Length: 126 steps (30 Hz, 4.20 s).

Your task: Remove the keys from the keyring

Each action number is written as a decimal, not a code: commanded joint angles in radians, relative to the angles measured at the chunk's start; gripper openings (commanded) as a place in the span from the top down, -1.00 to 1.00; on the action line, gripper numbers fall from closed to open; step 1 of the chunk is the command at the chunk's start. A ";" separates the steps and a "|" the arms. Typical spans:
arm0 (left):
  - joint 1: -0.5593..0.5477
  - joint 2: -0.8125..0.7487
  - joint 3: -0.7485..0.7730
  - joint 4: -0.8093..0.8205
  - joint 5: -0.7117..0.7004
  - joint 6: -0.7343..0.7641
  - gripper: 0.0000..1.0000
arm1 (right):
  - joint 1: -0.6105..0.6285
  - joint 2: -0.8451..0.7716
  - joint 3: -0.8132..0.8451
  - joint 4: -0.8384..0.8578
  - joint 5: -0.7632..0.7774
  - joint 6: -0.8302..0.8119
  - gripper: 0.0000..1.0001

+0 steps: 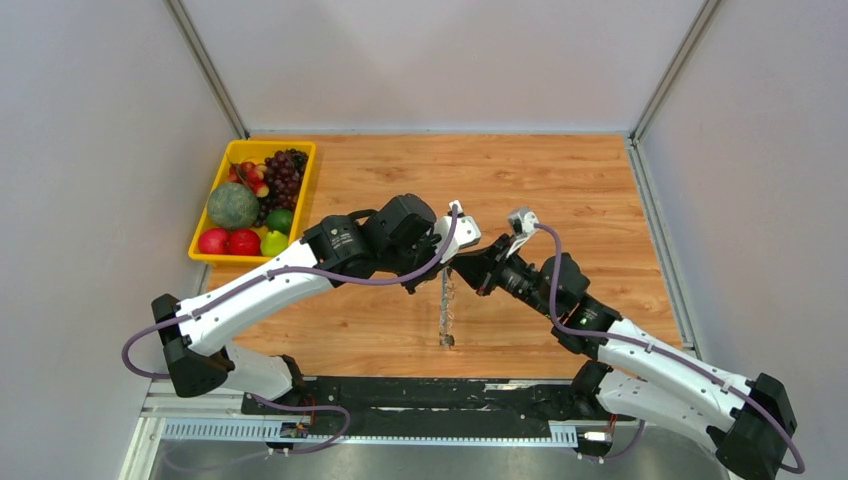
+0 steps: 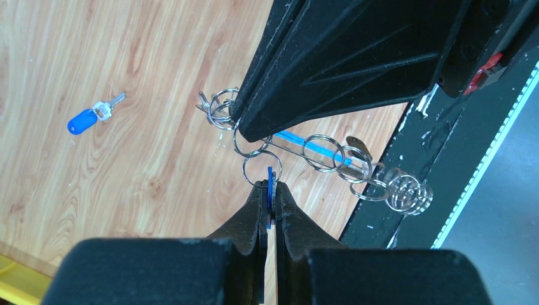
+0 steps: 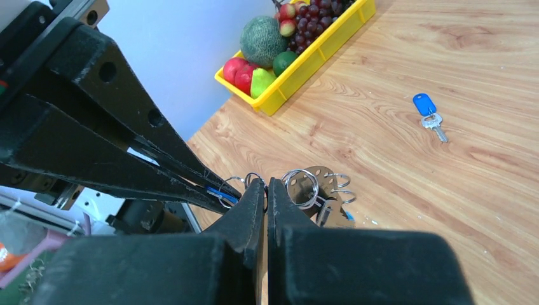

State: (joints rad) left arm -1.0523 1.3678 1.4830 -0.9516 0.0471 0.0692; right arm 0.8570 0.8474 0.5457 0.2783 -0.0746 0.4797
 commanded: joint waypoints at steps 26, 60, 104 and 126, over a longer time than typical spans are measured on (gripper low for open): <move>-0.186 0.052 -0.060 0.126 -0.002 -0.021 1.00 | -0.029 -0.016 -0.040 -0.050 0.468 0.472 1.00; -0.114 -0.107 -0.021 0.109 0.131 0.094 1.00 | -0.031 -0.433 -0.196 -0.024 0.147 -0.257 0.02; -0.110 -0.104 0.011 0.062 0.152 0.152 1.00 | -0.006 -0.273 -0.080 0.021 -0.365 -0.541 0.11; -0.110 -0.094 0.027 0.057 0.128 0.146 1.00 | 0.064 -0.205 -0.046 -0.005 -0.412 -0.564 0.55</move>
State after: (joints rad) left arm -1.1645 1.2980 1.4742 -0.9337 0.1707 0.1932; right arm 0.9047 0.6415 0.4591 0.2588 -0.4606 -0.0738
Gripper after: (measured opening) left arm 0.066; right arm 0.210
